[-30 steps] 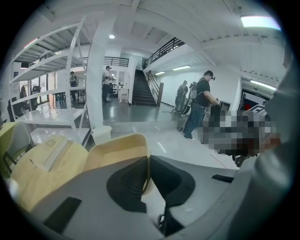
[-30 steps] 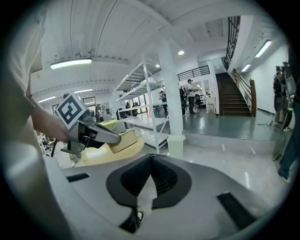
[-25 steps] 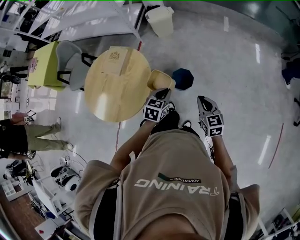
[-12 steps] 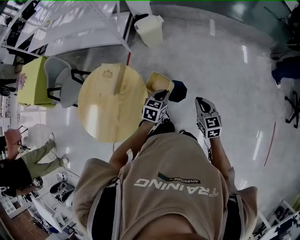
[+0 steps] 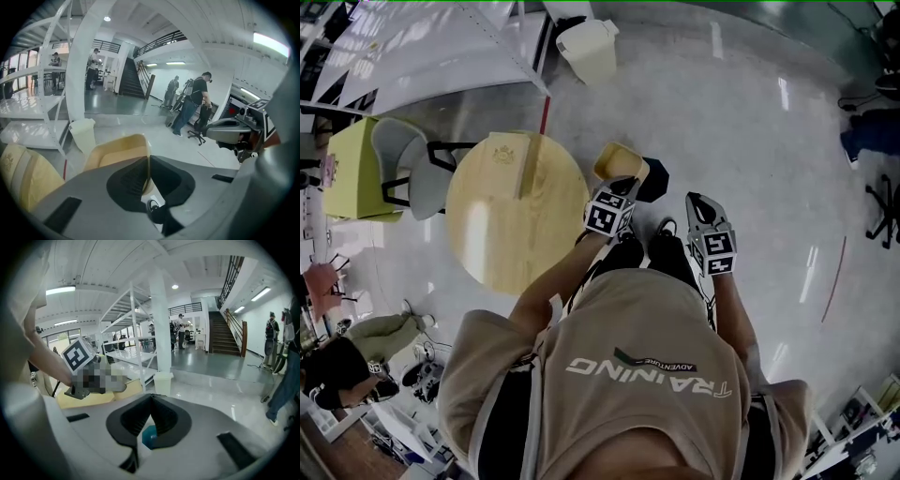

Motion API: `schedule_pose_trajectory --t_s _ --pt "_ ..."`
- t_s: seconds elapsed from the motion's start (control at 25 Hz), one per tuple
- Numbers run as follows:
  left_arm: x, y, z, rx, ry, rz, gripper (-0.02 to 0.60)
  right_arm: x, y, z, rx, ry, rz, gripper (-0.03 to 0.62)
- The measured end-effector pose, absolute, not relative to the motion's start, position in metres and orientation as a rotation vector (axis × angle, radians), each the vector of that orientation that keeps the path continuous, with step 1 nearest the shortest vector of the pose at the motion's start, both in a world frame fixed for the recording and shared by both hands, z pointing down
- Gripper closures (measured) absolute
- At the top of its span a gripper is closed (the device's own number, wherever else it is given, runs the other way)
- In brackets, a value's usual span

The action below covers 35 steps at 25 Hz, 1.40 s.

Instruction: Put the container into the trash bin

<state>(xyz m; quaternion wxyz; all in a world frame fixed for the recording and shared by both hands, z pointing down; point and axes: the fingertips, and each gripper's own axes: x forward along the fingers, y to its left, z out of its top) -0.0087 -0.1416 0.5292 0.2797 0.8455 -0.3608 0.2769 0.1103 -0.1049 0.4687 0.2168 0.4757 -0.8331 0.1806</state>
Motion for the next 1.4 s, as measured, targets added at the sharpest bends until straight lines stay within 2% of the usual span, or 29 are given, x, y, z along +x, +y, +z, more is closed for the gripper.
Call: schedule_pose_trajectory --t_s 0.64,0.84,1.4 --pt "0.050 -0.187 0.693 2.107 -0.887 0.898 0.560 0.159 -0.151 0.624 1.077 -2.224 0.713 0.595" --pt "0.066 -0.186 0.743 2.119 -0.806 0.988 0.560 0.158 -0.156 0.675 0.953 -2.203 0.708 0.595" --pt "0.095 -0.176 0.926 1.998 -0.676 1.001 0.560 0.147 -0.191 0.848 0.790 -2.203 0.790 0.595"
